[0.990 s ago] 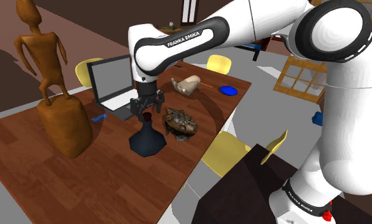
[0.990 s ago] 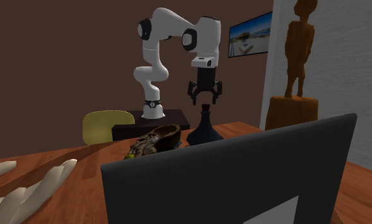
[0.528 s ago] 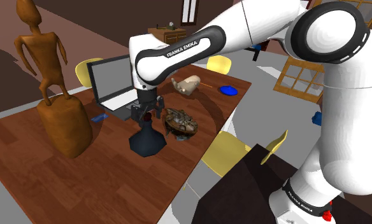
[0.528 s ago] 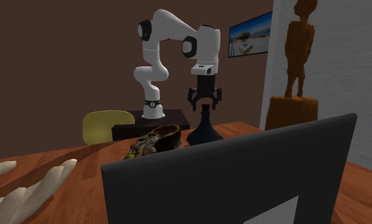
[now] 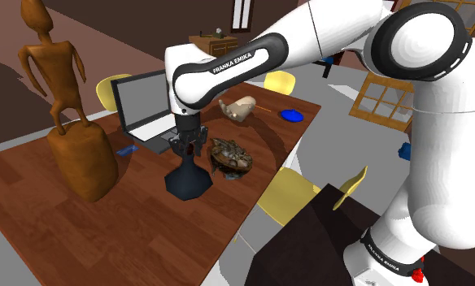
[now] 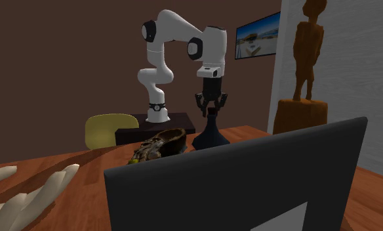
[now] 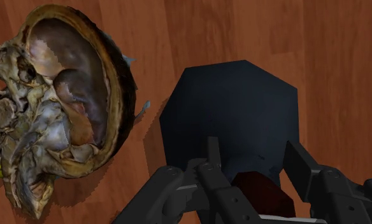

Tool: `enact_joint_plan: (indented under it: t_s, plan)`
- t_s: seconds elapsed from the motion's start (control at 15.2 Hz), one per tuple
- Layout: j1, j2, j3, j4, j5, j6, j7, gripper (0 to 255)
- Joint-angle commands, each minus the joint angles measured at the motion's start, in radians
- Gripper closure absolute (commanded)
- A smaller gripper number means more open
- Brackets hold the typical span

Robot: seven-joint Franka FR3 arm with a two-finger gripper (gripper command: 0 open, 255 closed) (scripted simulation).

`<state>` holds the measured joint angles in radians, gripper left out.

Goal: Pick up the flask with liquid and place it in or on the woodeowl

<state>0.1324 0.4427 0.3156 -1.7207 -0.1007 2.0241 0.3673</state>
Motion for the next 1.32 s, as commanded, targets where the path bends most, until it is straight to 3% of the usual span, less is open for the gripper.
enact_joint_plan:
  t_s: [0.0, 0.4, 1.25]
  plan:
    - [0.0, 0.0, 0.0, 0.0, 0.0, 0.0, 0.0, 255]
    - [0.0, 0.0, 0.0, 0.0, 0.0, 0.0, 0.0, 255]
    - [-0.005, -0.066, 0.011, 0.084, 0.023, -0.147, -0.01, 255]
